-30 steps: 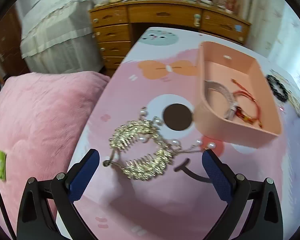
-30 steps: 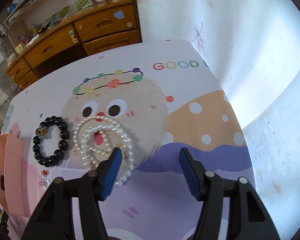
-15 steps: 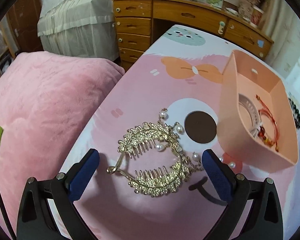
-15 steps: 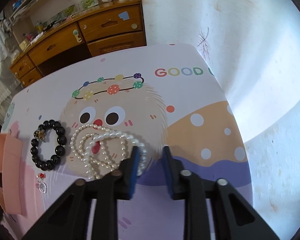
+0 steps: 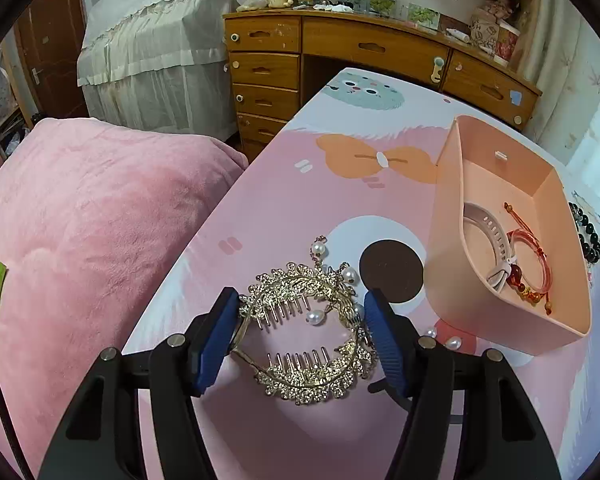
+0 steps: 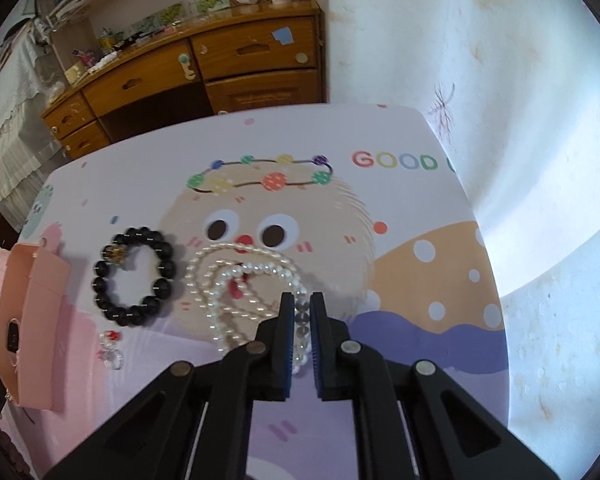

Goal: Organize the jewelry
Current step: 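Lift the pearl necklace and black bead bracelet with the right tool while the left tool holds the comb, then lower the gold comb into the pink box with the left tool while the right tool drops its pearls in, then grasp the black bead bracelet with the left tool while the right tool reaches the pearl necklace, then lift the black bead bracelet with the left tool while the right tool grasps the pearl necklace, then lower the bracelet and pearl necklace into the pink box and open both tools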

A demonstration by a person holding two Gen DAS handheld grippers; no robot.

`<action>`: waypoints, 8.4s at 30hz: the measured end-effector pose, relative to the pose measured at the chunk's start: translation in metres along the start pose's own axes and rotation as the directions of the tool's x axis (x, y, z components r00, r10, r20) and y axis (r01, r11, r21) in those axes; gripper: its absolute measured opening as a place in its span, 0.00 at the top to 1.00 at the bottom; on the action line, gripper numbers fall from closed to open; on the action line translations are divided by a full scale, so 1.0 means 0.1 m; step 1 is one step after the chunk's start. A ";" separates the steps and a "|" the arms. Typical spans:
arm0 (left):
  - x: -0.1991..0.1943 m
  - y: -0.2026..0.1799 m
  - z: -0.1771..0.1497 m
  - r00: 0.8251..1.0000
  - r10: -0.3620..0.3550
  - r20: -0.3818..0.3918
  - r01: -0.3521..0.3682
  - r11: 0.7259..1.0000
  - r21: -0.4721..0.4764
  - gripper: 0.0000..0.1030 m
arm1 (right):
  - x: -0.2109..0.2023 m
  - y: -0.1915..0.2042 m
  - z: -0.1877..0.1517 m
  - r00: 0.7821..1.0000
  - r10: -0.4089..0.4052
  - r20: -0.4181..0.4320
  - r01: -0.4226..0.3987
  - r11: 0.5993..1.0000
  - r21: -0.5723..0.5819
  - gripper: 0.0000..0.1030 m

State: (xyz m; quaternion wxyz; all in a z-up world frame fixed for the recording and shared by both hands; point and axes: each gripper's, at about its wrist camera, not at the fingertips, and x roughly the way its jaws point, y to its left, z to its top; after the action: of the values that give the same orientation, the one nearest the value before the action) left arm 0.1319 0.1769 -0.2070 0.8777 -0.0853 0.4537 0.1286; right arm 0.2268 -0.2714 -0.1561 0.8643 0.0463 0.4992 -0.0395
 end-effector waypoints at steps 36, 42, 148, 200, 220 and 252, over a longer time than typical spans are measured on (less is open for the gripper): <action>-0.99 -0.03 0.37 0.982 -0.121 0.149 0.102 0.987 0.125 0.44 | -1.56 1.35 0.04 0.873 0.427 0.237 -0.366 0.893 -0.261 0.93; -1.19 -0.18 0.75 0.967 -0.168 0.192 0.126 0.969 0.213 0.44 | -1.55 1.65 -0.04 0.841 0.487 0.237 -0.404 0.856 -0.323 0.93; 0.48 -3.21 0.77 0.953 -0.135 -0.271 0.183 0.970 0.160 0.88 | 0.24 0.09 -0.08 0.967 0.253 0.018 -0.246 0.955 -0.167 0.95; -1.30 -1.21 1.64 0.837 -0.535 0.120 0.503 0.836 0.219 0.88 | -1.72 1.56 0.48 0.816 0.451 0.361 -0.415 0.893 -0.175 0.95; -0.74 -0.72 1.26 0.847 -0.526 -0.073 0.531 0.836 0.139 0.82 | -1.73 2.28 0.34 0.798 0.535 0.279 -0.475 0.842 -0.256 0.95; -0.62 -1.31 1.10 0.848 -0.443 -0.292 0.504 0.845 0.179 0.11 | -0.94 1.56 -0.24 0.971 0.238 0.011 -0.227 0.937 -0.264 0.49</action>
State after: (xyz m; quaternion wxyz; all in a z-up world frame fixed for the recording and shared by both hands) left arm 0.2221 0.0724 -0.0892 0.8243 -0.0994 0.5331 -0.1627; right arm 0.1768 -0.1115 -0.0802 0.8720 -0.0103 0.4724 0.1280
